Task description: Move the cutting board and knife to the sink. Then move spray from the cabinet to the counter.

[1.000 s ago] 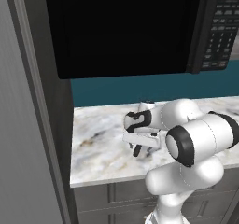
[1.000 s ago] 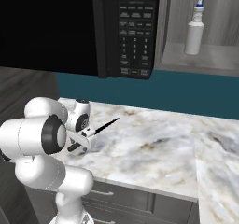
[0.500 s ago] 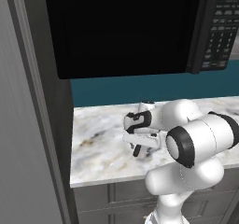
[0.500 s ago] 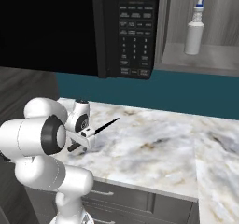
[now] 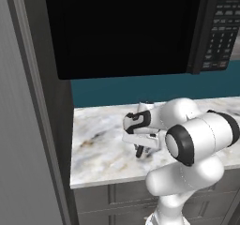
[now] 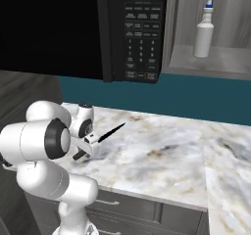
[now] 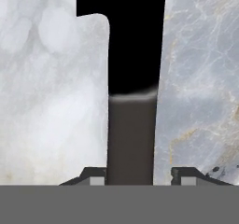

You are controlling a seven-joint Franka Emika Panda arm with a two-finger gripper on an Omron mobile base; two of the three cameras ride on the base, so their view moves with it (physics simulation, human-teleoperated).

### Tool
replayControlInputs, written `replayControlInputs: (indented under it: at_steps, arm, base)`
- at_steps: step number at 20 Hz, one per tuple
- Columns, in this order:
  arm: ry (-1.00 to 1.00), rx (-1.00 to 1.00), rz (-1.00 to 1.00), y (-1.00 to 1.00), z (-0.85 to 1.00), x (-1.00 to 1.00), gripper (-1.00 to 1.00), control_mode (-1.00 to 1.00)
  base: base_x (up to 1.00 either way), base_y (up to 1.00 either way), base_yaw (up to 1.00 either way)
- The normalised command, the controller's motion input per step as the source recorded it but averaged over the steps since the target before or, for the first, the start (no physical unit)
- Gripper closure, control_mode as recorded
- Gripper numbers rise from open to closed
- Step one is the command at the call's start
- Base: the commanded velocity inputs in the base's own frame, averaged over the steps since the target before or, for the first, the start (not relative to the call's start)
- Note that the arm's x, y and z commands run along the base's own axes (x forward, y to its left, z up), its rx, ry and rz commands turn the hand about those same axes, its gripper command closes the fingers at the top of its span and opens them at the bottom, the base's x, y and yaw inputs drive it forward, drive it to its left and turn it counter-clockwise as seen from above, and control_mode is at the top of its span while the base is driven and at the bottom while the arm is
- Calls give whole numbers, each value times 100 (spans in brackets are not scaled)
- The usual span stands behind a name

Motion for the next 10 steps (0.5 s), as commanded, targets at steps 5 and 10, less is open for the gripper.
replayControlInputs:
  at_steps: [5,10]
  arm:
    - [0,0,0,0,-10,-6,100,-100]
    - [0,0,0,0,-5,-20,100,-100]
  base:
    - [0,0,0]
    - [0,0,0]
